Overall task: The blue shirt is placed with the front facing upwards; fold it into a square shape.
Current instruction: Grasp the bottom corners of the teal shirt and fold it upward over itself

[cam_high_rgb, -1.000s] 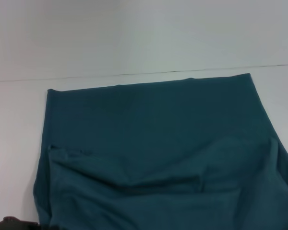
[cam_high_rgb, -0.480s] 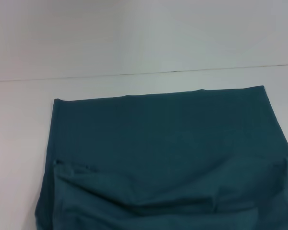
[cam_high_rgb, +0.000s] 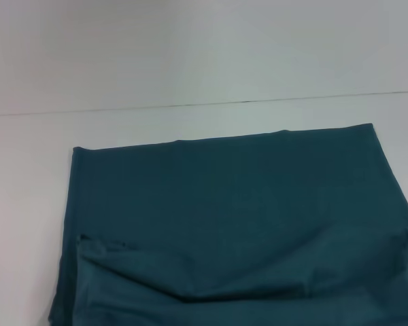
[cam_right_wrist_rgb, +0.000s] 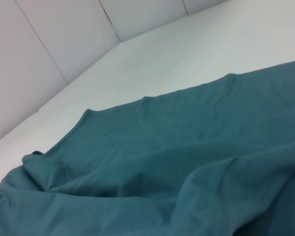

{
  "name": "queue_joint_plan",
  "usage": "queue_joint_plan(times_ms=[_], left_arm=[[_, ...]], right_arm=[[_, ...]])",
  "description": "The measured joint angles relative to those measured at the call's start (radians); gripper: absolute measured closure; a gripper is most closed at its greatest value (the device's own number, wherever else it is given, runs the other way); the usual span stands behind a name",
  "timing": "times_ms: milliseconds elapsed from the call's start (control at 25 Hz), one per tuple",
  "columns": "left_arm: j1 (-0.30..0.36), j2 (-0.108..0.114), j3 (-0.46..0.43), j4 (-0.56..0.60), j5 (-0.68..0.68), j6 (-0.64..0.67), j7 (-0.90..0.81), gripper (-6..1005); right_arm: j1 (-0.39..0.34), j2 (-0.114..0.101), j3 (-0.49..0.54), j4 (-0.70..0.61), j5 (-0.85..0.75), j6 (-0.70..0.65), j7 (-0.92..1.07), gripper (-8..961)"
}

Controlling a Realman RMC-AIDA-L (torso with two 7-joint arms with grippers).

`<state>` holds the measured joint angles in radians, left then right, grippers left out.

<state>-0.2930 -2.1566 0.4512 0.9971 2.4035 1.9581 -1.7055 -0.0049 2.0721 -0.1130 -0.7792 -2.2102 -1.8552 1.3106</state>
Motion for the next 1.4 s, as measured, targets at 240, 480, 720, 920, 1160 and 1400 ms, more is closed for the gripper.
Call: queue_joint_plan(times_ms=[240,480,720,920,1160,1400], left_arm=[[-0.008,0.003,-0.015,0.007,-0.018,0.012,-0.001,995],[-0.060,0.026,-0.067,-0.005,-0.099,-0.003,0.000,995],[-0.158,0.036,-0.077,-0.027,-0.142,-0.111,-0.027,995],[-0.264,0.045,-0.066,-0.116,-0.145,-0.294,-0.049,995],[-0.370,0.043,0.019,-0.259,-0.139,-0.615,-0.057,995],[-0.446,0.044,0.048,-0.367,-0.145,-0.867,-0.054,995]], right_arm=[[0.021,-0.009,0.040,0.000,0.009,-0.015,0.005,918],[0.097,-0.029,0.104,0.006,0.011,-0.014,0.024,918],[0.215,-0.037,0.118,0.011,0.010,0.071,0.065,918],[0.318,-0.039,0.114,0.056,0.012,0.218,0.091,918],[0.444,-0.032,0.098,0.119,0.007,0.438,0.085,918],[0.555,-0.029,0.037,0.171,0.011,0.645,0.082,916]])
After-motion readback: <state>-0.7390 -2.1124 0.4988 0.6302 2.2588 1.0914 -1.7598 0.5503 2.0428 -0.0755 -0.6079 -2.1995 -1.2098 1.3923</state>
